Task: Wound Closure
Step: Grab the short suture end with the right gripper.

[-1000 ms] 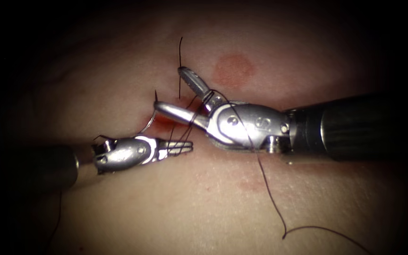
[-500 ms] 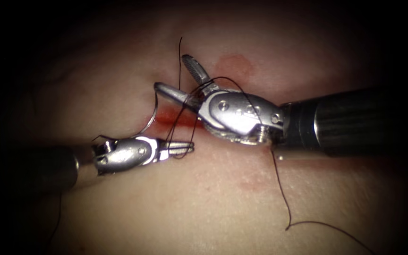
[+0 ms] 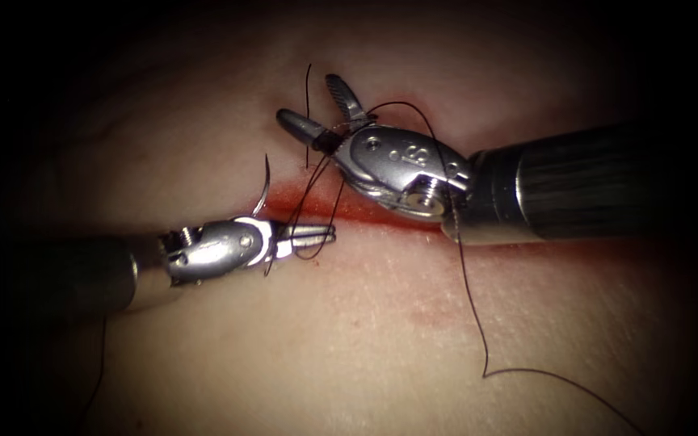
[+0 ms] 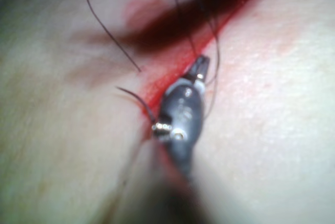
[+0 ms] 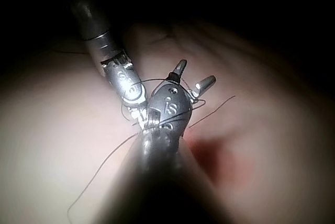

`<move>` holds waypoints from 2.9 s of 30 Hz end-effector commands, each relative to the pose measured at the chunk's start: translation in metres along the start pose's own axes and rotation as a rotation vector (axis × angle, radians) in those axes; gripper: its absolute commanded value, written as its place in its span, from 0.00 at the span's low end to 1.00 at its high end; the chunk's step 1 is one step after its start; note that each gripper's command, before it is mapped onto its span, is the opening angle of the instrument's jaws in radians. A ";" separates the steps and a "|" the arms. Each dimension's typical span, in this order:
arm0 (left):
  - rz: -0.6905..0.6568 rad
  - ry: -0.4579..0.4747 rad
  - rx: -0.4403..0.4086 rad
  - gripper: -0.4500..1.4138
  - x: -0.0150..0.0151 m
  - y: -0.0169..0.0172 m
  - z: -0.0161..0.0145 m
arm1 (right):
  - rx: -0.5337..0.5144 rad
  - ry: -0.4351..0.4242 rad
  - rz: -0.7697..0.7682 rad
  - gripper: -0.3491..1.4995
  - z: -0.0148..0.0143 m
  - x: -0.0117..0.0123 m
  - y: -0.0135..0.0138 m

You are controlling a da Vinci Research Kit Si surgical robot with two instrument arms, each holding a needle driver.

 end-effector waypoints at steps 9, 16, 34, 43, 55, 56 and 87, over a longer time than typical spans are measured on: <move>-0.002 -0.006 0.009 0.05 -0.0012 -0.0006 0.0006 | 0.006 -0.078 0.019 0.95 0.0038 -0.0033 0.0000; -0.080 -0.039 0.056 0.05 -0.0018 -0.0012 0.0001 | -0.005 -0.105 0.020 0.94 0.0051 -0.0050 0.0011; -0.072 -0.090 0.051 0.05 -0.0036 -0.0025 -0.0004 | -0.006 -0.118 0.021 0.93 0.0059 -0.0051 0.0013; -0.072 -0.098 0.045 0.05 -0.0036 -0.0024 -0.0007 | 0.043 -0.192 0.057 0.93 0.0076 -0.0060 0.0009; -0.072 -0.104 0.044 0.05 -0.0036 -0.0023 -0.0008 | 0.038 -0.275 0.104 0.91 0.0100 -0.0090 0.0017; -0.072 -0.105 0.045 0.05 -0.0035 -0.0023 -0.0008 | 0.041 -0.272 0.118 0.91 0.0105 -0.0094 0.0018; -0.070 -0.111 0.047 0.05 -0.0033 -0.0015 -0.0011 | 0.056 -0.338 0.107 0.69 0.0147 -0.0116 0.0033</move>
